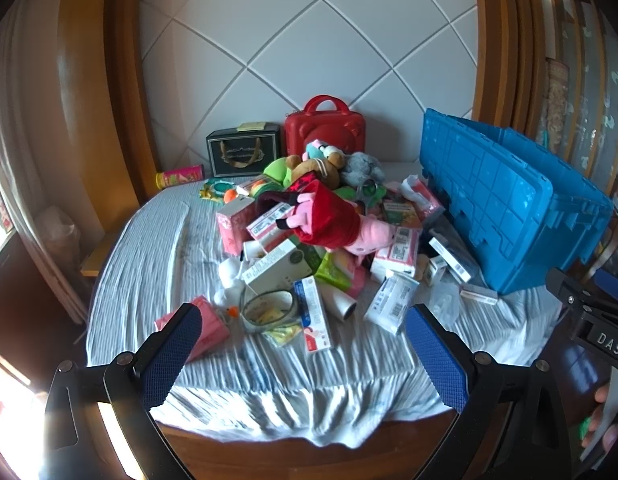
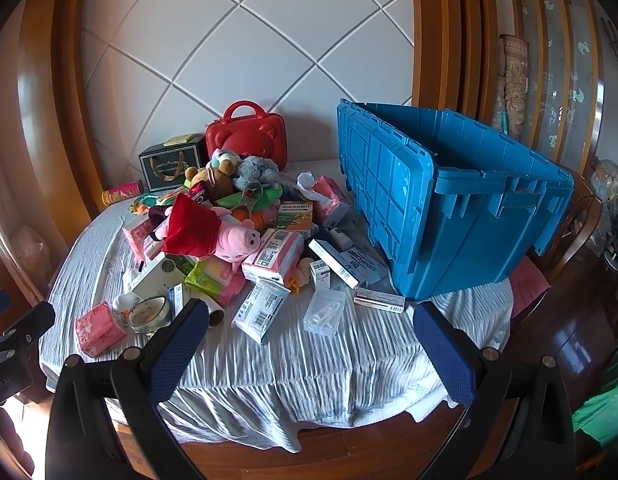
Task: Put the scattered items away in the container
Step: 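Move both grippers toward the cluttered table, then reach left gripper to the pink tissue pack while right gripper reaches the clear tape roll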
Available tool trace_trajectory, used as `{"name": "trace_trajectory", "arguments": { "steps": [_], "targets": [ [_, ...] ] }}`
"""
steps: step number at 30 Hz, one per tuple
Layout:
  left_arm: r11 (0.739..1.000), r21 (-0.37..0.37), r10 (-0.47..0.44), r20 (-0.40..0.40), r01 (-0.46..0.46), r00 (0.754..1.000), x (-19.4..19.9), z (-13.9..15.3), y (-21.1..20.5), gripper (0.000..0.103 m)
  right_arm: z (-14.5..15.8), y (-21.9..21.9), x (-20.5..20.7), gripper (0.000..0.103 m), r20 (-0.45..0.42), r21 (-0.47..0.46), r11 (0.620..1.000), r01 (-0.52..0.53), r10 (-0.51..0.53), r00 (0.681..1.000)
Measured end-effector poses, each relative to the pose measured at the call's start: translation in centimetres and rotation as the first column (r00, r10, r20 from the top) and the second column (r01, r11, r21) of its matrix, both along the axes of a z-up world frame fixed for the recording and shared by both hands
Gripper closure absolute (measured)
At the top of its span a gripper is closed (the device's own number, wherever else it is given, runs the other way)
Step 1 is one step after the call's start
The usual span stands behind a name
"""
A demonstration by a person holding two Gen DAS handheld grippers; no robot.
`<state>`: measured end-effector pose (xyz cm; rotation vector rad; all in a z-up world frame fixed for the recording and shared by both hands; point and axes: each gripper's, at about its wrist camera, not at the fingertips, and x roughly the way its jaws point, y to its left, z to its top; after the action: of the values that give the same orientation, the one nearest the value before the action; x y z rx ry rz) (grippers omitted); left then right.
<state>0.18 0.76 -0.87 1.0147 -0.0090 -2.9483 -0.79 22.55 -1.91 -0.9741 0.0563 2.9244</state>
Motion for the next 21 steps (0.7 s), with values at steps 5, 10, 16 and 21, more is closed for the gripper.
{"name": "trace_trajectory", "arguments": {
  "steps": [5,10,16,21],
  "targets": [
    [1.0,0.001,0.004,0.01,-0.004,1.0,-0.2,-0.4,-0.2,0.0,-0.3,0.0,-0.2,0.0,0.009,-0.001,1.0,-0.002,0.002,1.0],
    [1.0,0.002,0.015,0.019,-0.015,1.0,-0.5,-0.7,-0.4,0.0,-0.7,0.0,-0.7,0.0,0.023,-0.005,1.0,-0.012,0.012,1.0],
    [1.0,-0.002,0.027,0.029,-0.027,0.999,-0.8,-1.1,-0.4,0.0,-1.1,-0.2,-1.5,0.0,0.034,-0.008,0.999,-0.034,0.035,0.999],
    [0.999,-0.004,0.042,0.048,-0.041,0.998,-1.1,-1.7,-0.5,0.0,-1.7,-0.4,-2.6,0.0,0.055,-0.003,0.998,-0.055,0.055,0.997]
  ]
}}
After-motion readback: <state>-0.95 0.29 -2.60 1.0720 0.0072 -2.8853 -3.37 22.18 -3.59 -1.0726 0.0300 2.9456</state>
